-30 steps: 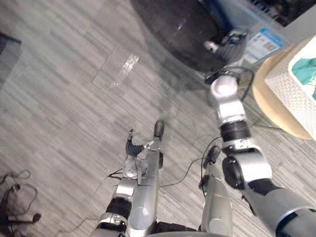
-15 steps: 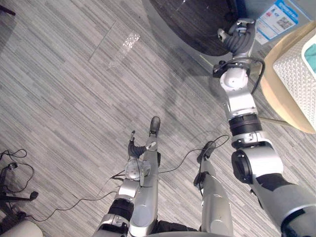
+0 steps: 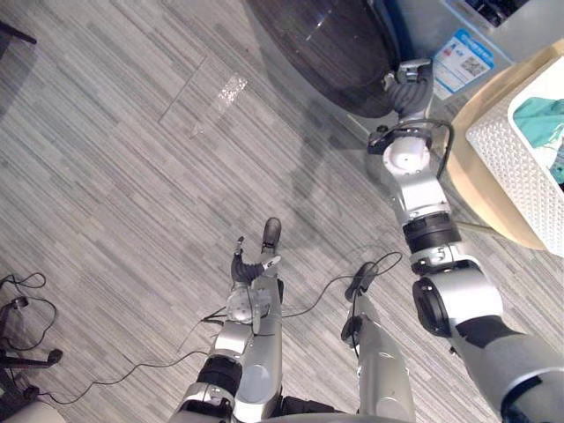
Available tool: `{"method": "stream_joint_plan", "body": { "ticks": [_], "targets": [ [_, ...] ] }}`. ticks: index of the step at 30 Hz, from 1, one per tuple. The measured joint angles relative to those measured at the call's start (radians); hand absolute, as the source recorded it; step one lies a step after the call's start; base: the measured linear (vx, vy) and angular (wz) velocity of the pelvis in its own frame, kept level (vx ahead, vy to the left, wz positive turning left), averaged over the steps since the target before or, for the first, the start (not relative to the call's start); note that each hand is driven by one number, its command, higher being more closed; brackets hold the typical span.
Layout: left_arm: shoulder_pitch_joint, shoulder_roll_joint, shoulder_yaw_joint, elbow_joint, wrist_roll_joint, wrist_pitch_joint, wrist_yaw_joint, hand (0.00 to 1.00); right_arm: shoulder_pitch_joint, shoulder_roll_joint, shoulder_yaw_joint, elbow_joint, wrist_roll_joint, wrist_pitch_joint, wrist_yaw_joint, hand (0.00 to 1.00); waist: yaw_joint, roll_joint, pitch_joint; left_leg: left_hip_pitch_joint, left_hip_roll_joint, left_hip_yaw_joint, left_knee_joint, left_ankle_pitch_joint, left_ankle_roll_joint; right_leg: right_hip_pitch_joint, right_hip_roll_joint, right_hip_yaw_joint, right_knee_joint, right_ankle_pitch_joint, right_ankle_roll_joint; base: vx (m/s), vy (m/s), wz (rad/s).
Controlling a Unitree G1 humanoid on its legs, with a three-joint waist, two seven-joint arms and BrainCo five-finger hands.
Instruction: Pick up the laundry basket with both hands and put the clothes into the washing machine.
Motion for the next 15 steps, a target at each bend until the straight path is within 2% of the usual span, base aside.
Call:
{"method": "stream_joint_plan", "body": {
  "ticks": [5,8,12,13,14,15],
  "targets": [
    [-0.010,-0.002,0.041,0.018,0.001,0.002,0.003,0.00,0.037,0.000,0.061,-0.041,0.001,0.000,0.000,1.00,0.019,0.000,0.000,0.016,0.029,0.000,0.005,0.000,0.000,0.016,0.028,0.003,0.000,-0.012,-0.015,0.07,-0.053,-0.07],
    [-0.016,-0.002,0.074,0.022,0.001,0.006,0.009,0.00,0.118,0.023,0.262,-0.080,0.023,-0.003,0.015,1.00,0.017,0.000,0.000,0.037,0.046,0.002,0.016,0.000,0.000,0.038,0.049,0.007,0.001,-0.024,-0.032,0.09,-0.094,-0.12],
    [-0.015,-0.021,0.072,0.024,0.002,0.005,0.023,0.00,0.171,0.225,0.566,-0.083,0.070,-0.001,0.183,1.00,0.026,0.005,-0.023,0.022,0.074,-0.003,0.063,0.000,0.000,0.050,0.083,-0.021,0.038,-0.078,-0.062,0.06,-0.118,0.11],
    [-0.015,-0.028,0.070,0.030,0.002,0.006,0.023,0.00,0.174,0.261,0.607,-0.083,0.076,-0.006,0.206,1.00,0.035,0.004,-0.031,0.020,0.079,-0.003,0.061,0.000,0.000,0.050,0.088,-0.030,0.044,-0.087,-0.065,0.06,-0.059,0.41],
    [-0.017,-0.028,0.051,0.037,0.002,0.007,0.021,0.00,0.183,0.322,0.667,-0.086,0.080,-0.014,0.239,1.00,0.053,0.005,-0.039,0.020,0.081,-0.005,0.061,0.000,0.000,0.051,0.088,-0.050,0.073,-0.113,-0.068,0.08,-0.050,0.54],
    [-0.015,-0.027,0.048,0.037,0.002,0.007,0.022,0.00,0.184,0.321,0.759,-0.093,0.078,-0.042,0.279,1.00,0.077,0.004,-0.051,0.020,0.077,-0.006,0.060,0.000,0.000,0.052,0.080,-0.072,0.108,-0.143,-0.066,0.09,-0.034,0.60]
  ]
}}
